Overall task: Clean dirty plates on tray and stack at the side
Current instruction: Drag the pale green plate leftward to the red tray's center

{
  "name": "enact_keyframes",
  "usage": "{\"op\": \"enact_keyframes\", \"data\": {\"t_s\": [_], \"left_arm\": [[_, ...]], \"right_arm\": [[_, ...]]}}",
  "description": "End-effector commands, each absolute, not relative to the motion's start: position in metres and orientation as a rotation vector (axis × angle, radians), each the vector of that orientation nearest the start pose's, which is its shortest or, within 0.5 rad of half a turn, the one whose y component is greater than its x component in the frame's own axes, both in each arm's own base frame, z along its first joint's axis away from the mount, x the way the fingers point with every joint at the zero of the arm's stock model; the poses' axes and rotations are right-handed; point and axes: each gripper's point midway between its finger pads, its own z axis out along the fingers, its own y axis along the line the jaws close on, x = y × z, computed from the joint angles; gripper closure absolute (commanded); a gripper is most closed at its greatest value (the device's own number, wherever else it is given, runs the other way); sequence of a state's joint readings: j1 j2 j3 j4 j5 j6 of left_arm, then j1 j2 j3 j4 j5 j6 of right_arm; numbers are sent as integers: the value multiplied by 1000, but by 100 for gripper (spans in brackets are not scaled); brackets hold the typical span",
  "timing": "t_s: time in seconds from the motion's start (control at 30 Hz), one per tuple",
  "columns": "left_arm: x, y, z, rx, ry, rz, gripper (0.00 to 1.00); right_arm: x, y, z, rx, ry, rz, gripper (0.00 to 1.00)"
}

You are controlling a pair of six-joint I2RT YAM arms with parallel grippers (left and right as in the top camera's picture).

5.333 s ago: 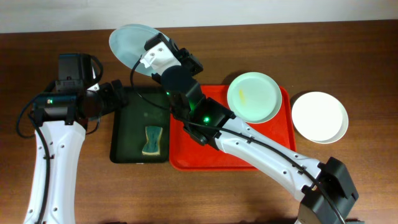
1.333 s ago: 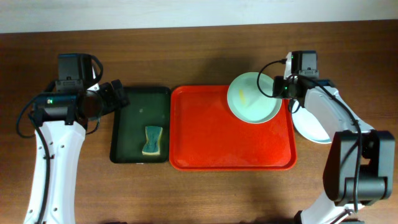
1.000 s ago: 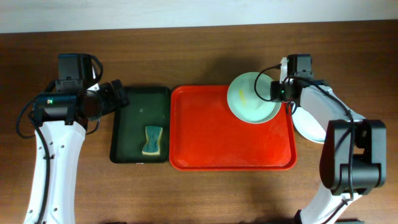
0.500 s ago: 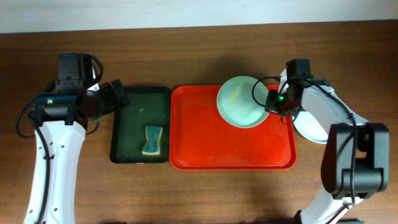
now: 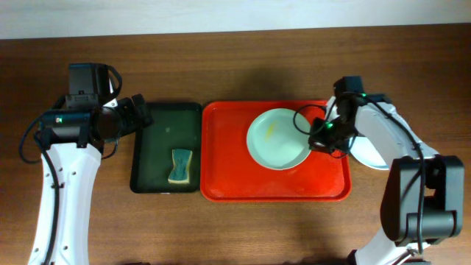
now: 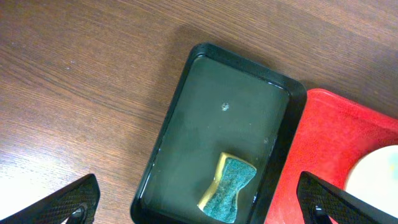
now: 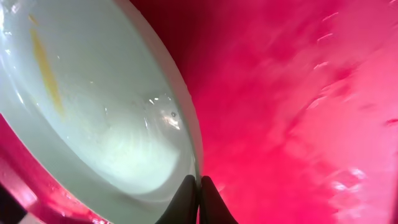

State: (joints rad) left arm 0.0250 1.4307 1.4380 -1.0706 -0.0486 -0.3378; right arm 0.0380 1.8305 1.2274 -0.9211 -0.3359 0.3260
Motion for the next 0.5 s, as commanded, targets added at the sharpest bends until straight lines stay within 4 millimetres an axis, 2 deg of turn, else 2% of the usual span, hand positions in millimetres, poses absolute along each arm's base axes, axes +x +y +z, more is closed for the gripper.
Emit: {"op": "enact_keyframes", "data": {"t_s": [0.0, 0.17, 0.27, 0.47], "left_arm": [[346, 17, 223, -506, 2581, -56, 1], [346, 17, 223, -506, 2581, -55, 1], [346, 17, 223, -506, 2581, -55, 1], [346, 17, 223, -506, 2581, -56, 1]], "right_arm": [[324, 104, 52, 308, 3097, 572, 96], [311, 136, 52, 272, 3134, 566, 96], [305, 154, 52, 193, 3144, 568, 96], [298, 158, 47, 109, 3158, 430, 96]]}}
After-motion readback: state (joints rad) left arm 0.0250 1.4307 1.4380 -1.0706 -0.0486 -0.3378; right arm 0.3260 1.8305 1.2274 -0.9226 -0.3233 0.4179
